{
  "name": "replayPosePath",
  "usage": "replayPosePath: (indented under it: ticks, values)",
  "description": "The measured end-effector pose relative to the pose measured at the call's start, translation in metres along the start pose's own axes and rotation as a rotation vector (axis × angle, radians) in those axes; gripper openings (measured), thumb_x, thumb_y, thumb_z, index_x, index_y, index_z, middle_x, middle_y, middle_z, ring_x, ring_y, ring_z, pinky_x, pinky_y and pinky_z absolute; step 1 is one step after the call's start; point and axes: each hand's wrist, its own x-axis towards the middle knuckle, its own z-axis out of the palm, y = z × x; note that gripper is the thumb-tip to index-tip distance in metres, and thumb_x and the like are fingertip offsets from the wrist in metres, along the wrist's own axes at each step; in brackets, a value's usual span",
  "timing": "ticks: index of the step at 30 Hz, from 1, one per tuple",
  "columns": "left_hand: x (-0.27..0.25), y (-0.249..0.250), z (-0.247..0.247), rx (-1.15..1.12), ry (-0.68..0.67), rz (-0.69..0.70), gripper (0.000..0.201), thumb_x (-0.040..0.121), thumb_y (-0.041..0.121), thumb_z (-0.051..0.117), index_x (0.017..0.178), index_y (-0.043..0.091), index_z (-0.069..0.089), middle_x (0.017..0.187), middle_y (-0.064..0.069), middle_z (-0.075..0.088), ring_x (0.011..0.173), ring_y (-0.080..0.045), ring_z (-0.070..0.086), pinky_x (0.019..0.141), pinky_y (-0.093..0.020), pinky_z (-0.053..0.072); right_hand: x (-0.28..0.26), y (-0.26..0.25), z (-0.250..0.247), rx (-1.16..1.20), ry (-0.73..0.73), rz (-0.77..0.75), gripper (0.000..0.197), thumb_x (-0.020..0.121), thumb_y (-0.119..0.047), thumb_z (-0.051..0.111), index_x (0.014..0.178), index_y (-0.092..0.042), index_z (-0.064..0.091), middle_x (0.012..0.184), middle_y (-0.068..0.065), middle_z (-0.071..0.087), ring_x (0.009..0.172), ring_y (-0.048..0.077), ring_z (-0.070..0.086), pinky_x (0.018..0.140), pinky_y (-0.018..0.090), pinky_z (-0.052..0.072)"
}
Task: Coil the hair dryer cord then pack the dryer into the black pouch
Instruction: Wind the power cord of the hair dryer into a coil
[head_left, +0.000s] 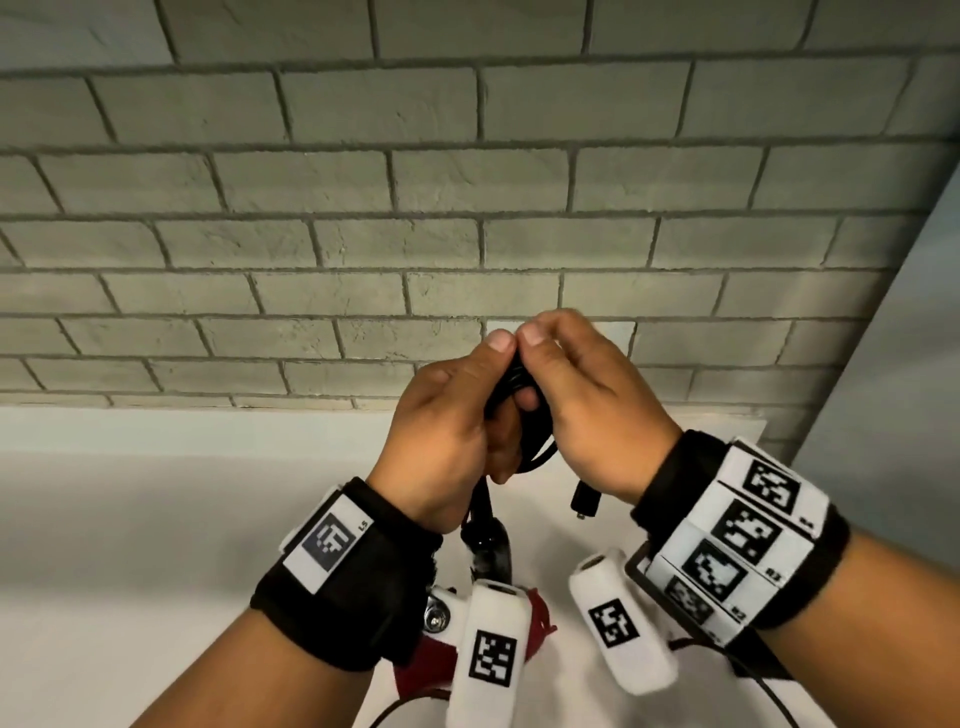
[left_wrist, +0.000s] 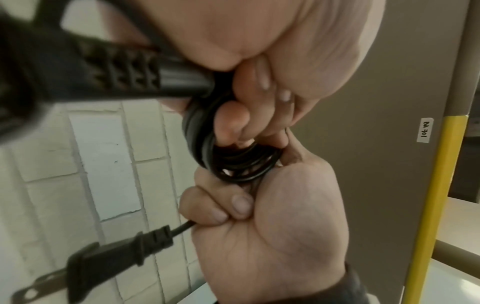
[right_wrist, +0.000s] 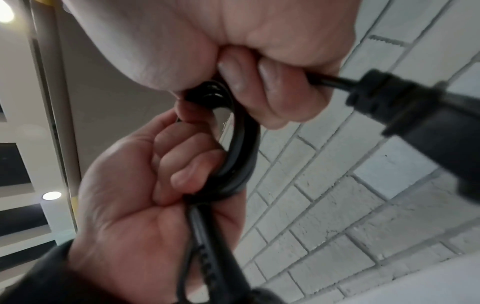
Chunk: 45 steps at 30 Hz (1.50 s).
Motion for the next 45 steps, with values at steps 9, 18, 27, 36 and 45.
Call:
replayPosePath:
  ticks: [9, 18, 27, 36, 45]
  values:
    - [-0.001, 0.002, 0.026, -0.010, 0.170, 0.045, 0.052, 0.098, 0.034, 0.048, 0.090, -0.016, 0.059, 0.046, 0.000, 0.053, 0.039, -0.011, 0.051, 0.041, -0.019, 0.041, 0.012, 0.007, 0.009, -0.370, 0.355, -0.104, 0.059, 0.096, -0.047, 0.036, 0.045, -0.018, 0.045, 0.040, -0.006, 0.048, 0.045, 0.014, 0.052, 0.049, 0.018, 0.035]
    - [0.010, -0.012, 0.015, 0.396, 0.294, 0.240, 0.039, 0.095, 0.045, 0.044, 0.089, 0.013, 0.065, 0.076, -0.005, 0.072, 0.072, -0.024, 0.070, 0.065, -0.051, 0.058, 0.020, -0.002, 0.014, -0.311, 0.426, -0.062, 0.058, 0.098, -0.041, 0.038, 0.047, -0.016, 0.050, 0.044, -0.001, 0.051, 0.053, 0.022, 0.056, 0.056, 0.027, 0.038]
    - [0.019, -0.008, -0.012, 0.315, 0.215, 0.166, 0.038, 0.093, 0.047, 0.045, 0.071, 0.018, 0.054, 0.038, 0.012, 0.039, 0.037, -0.007, 0.036, 0.053, -0.031, 0.031, 0.010, 0.005, -0.024, 0.057, -0.143, 0.142, 0.055, 0.082, -0.058, 0.057, 0.075, -0.003, 0.058, 0.051, -0.003, 0.045, 0.042, 0.011, 0.034, 0.047, 0.028, 0.028]
    - [0.018, -0.008, -0.008, 0.138, 0.245, 0.013, 0.038, 0.100, 0.037, 0.045, 0.075, 0.009, 0.048, 0.041, 0.013, 0.033, 0.034, -0.006, 0.030, 0.052, -0.029, 0.031, -0.013, 0.025, -0.053, -0.614, -0.336, 0.140, 0.024, 0.095, -0.027, 0.054, 0.073, -0.022, 0.063, 0.080, 0.000, 0.069, 0.068, 0.016, 0.067, 0.073, 0.036, 0.055]
    - [0.018, -0.010, 0.004, 0.089, 0.154, -0.007, 0.036, 0.101, 0.035, 0.044, 0.079, 0.008, 0.047, 0.045, 0.010, 0.032, 0.036, -0.006, 0.026, 0.046, -0.024, 0.025, 0.000, 0.006, -0.033, 0.770, -0.011, 0.369, 0.008, 0.089, -0.006, 0.057, 0.082, -0.005, 0.052, 0.087, 0.021, 0.064, 0.079, 0.037, 0.066, 0.076, 0.042, 0.057]
